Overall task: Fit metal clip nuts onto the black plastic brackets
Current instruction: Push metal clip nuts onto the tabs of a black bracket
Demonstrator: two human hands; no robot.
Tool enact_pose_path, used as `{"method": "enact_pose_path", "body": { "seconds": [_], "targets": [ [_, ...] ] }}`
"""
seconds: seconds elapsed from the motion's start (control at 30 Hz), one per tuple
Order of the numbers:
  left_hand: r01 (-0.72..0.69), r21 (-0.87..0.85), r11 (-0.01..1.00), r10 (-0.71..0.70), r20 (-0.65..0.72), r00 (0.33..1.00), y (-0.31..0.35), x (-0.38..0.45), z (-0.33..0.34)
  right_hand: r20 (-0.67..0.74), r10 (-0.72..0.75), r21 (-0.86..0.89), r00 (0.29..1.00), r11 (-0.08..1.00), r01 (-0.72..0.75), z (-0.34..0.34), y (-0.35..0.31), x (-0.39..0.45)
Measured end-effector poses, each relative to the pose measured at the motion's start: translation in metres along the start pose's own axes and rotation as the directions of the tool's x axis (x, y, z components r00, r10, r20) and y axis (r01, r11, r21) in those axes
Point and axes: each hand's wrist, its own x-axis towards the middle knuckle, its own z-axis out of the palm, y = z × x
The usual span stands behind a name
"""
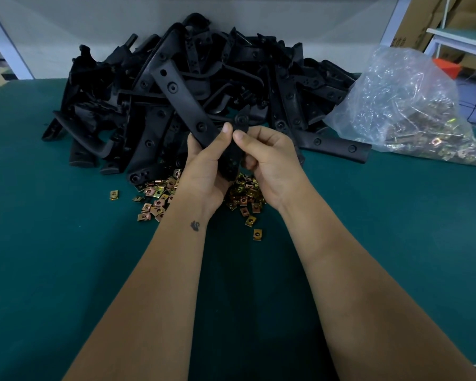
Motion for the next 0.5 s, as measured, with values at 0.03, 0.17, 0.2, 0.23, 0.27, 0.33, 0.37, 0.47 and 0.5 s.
{"method": "enact_pose_path", "body": {
  "seconds": [0.03, 0.17, 0.2, 0.23, 0.27, 0.33, 0.37, 0.47, 0.5],
  "targets": [
    [-0.001, 0.001, 1.000, 0.001, 0.005, 1.000, 0.000, 0.000, 0.000, 0.003, 0.001, 0.003, 1.000, 1.000, -0.001, 0.000, -0.001, 0.000],
    [-0.042, 0.025, 0.999, 0.042, -0.008, 0.999, 0.000, -0.001, 0.003, -0.011, -0.003, -0.020, 1.000, 1.000, 0.002, -0.001, -0.002, 0.000],
    [-0.055, 0.033, 0.998, 0.056, -0.016, 0.998, 0.001, -0.001, 0.002, -0.013, -0.010, -0.037, 1.000, 0.999, 0.009, -0.001, -0.002, 0.000],
    [-0.064, 0.038, 0.997, 0.065, -0.025, 0.998, 0.002, -0.001, 0.002, -0.007, -0.019, -0.058, 1.000, 0.998, 0.018, -0.001, -0.002, 0.000],
    [-0.066, 0.033, 0.997, 0.067, -0.040, 0.997, 0.003, 0.000, 0.000, 0.003, -0.029, -0.084, 1.000, 0.996, 0.029, 0.000, -0.002, 0.001],
    [-0.057, -0.013, 0.998, 0.055, -0.089, 0.994, 0.006, 0.002, -0.003, 0.017, -0.051, -0.162, 0.999, 0.985, 0.053, 0.000, -0.002, 0.001],
    [-0.053, -0.056, 0.997, 0.046, -0.124, 0.991, 0.009, 0.003, -0.005, 0.016, -0.068, -0.233, 0.998, 0.970, 0.070, 0.000, -0.001, 0.001],
    [-0.097, -0.223, 0.970, 0.044, -0.232, 0.972, 0.018, 0.006, -0.010, 0.028, -0.125, -0.590, 0.992, 0.799, 0.117, -0.001, 0.006, 0.002],
    [-0.126, -0.257, 0.958, 0.059, -0.253, 0.966, 0.020, 0.007, -0.013, 0.059, -0.132, -0.706, 0.990, 0.695, 0.135, -0.001, 0.009, 0.001]
  ]
}}
